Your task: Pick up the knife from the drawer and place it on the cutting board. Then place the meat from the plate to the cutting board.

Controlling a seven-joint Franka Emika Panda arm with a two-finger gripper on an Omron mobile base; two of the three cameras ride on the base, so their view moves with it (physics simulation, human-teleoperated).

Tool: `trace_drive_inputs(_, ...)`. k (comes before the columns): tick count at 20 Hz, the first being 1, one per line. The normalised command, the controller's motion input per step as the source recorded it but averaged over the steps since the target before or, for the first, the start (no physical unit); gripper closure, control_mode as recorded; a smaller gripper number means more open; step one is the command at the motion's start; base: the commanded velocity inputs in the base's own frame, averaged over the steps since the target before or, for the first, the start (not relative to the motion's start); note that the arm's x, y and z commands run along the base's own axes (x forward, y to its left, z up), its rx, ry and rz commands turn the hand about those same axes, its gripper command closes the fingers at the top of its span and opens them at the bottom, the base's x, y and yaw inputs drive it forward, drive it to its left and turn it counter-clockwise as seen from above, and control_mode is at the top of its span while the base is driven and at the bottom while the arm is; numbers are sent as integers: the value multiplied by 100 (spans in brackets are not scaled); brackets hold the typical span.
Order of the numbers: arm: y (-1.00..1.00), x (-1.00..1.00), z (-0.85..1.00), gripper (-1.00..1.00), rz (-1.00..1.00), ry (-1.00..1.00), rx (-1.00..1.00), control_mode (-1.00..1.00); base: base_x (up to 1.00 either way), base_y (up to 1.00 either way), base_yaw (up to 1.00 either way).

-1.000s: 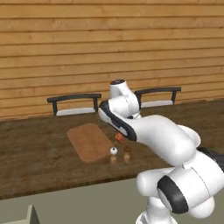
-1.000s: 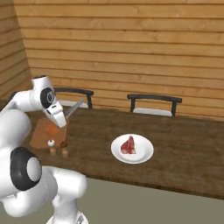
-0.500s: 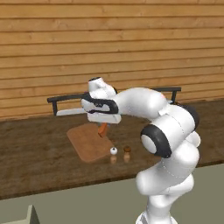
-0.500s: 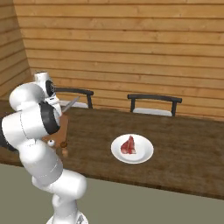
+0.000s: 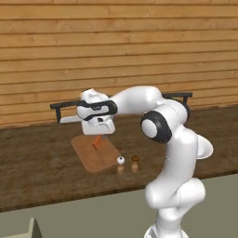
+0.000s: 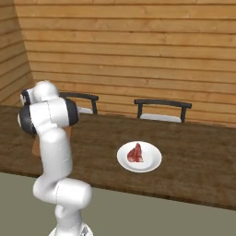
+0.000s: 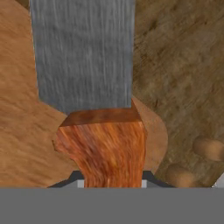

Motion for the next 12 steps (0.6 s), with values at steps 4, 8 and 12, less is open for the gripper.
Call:
trace_drive_inputs(4, 17, 0, -43, 100, -2, 3, -2, -100, 0, 0, 0)
trace_drive_inputs(8, 4, 0, -42, 100, -2, 3, -1, -100, 0, 0, 0)
trace_drive_inputs(12, 0, -11, -21, 100, -2, 4, 0, -100, 0, 0, 0)
